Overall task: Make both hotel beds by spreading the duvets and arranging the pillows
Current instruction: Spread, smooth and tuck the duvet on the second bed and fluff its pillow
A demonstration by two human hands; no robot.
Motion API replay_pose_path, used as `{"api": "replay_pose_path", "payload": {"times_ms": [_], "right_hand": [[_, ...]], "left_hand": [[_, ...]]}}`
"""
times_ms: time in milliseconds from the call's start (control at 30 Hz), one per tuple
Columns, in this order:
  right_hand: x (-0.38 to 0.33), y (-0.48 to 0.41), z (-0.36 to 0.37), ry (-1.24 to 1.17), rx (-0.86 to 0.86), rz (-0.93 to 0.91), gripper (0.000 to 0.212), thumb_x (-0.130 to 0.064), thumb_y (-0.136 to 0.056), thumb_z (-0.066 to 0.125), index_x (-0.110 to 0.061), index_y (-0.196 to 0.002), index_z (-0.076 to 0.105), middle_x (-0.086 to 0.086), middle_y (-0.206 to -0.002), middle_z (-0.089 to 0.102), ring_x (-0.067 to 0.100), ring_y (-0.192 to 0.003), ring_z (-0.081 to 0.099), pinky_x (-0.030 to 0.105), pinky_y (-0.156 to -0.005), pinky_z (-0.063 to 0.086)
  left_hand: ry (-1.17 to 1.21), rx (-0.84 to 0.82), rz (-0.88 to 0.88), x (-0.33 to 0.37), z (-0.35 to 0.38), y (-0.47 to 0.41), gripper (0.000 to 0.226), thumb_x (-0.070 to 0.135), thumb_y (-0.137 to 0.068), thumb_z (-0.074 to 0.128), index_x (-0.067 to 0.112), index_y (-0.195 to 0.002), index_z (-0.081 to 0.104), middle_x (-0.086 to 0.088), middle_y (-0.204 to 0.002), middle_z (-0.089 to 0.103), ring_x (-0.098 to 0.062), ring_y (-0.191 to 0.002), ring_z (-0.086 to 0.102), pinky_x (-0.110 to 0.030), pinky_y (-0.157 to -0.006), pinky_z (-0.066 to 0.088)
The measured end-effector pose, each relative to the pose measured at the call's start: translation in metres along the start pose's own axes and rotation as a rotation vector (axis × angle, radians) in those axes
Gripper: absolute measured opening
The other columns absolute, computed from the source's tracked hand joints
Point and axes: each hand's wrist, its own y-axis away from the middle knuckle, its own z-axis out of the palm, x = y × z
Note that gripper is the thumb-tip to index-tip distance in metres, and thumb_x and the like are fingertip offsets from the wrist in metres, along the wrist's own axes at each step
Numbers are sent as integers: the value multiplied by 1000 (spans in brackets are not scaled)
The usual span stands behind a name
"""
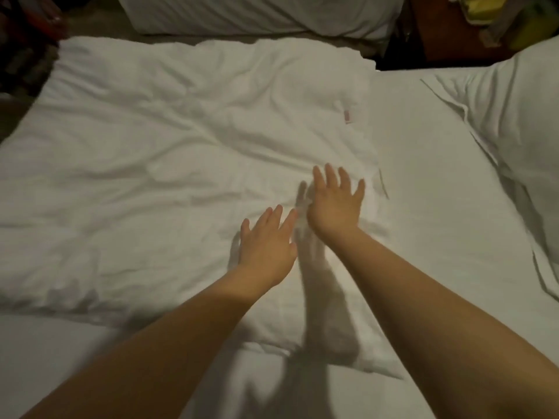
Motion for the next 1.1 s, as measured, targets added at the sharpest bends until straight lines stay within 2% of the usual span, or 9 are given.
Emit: {"api": "replay_pose_path", "payload": {"times_ms": [167,367,533,667,833,1100], "right_hand": [[-135,69,-20,-4,-18,-139,61,-28,-97,36,-25,-153,10,0,-160,11,24,-148,1,56,-114,-6],[-317,178,-32,-39,10,-221,65,-27,-95,42,-26,-152,10,0,-159,14,25,-148,0,56,-114,-7],[-464,257,-24,-48,60,-290,65,-26,-94,43,-27,-152,13,0,-158,18,25,-148,3,58,-113,-5],[-556,293,-14,-43,31,-339,65,-27,-93,44,-29,-151,15,-2,-158,19,23,-147,5,57,-113,-5],[-640,282,22,-45,-8,-354,67,-27,-93,47,-28,-152,13,-3,-158,18,24,-147,5,57,-114,-4],[-730,215,155,-25,-195,-211,76,-27,-90,52,-29,-152,7,-1,-161,5,25,-148,1,58,-113,3]], "left_hand": [[18,100,-105,-94,-35,78,60,34,-101,29,30,-151,-3,4,-160,-4,-16,-147,-6,-47,-117,2],[86,161,-234,-255,-27,205,66,35,-98,38,30,-151,-2,6,-160,-3,-16,-147,-5,-50,-116,5],[87,299,-259,-400,-44,309,62,35,-99,36,31,-151,3,4,-160,2,-17,-147,-4,-53,-115,6],[94,361,-333,-502,-60,367,58,33,-99,33,31,-151,7,4,-159,7,-17,-147,0,-53,-116,10],[107,321,-382,-601,-56,373,61,36,-99,37,31,-151,6,2,-160,4,-20,-147,-1,-51,-115,7],[3,76,-335,-733,-13,295,72,41,-96,44,33,-150,-2,1,-160,0,-22,-147,2,-52,-115,7]]}}
